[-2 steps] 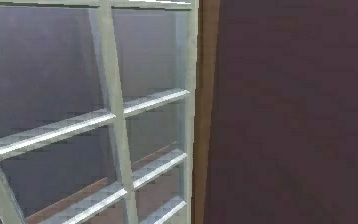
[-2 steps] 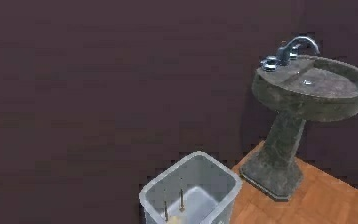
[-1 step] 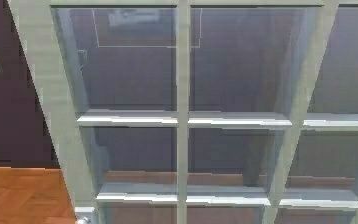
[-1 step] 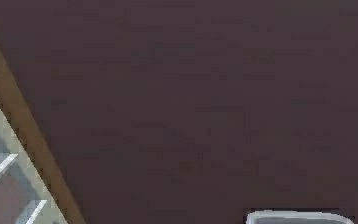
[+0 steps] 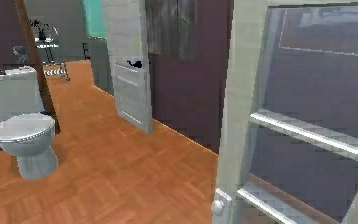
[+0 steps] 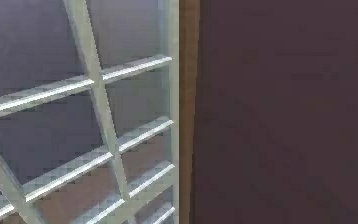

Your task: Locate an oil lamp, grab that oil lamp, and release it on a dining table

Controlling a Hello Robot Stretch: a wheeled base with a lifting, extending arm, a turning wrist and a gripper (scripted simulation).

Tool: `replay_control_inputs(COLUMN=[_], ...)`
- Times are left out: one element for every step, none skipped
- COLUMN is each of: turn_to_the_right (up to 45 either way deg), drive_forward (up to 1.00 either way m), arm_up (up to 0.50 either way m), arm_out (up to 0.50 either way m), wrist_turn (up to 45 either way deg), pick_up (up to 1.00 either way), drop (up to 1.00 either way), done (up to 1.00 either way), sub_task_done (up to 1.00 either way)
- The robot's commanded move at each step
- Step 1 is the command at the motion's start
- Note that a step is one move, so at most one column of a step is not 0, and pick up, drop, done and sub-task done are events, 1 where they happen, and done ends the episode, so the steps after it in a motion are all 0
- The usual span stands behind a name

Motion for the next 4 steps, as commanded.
replay_control_inputs(turn_to_the_right=[-45.0, -42.0, 0.0, 45.0], drive_forward=[0.0, 0.0, 0.2, 0.0], arm_up=[0.0, 0.0, 0.0, 0.0], arm_out=[0.0, 0.0, 0.0, 0.0], wrist_turn=[0.0, 0.0, 0.0, 0.0], pick_up=[0.0, 0.0, 0.0, 0.0], drop=[0.0, 0.0, 0.0, 0.0], done=[0.0, 0.0, 0.0, 0.0], sub_task_done=[0.0, 0.0, 0.0, 0.0])
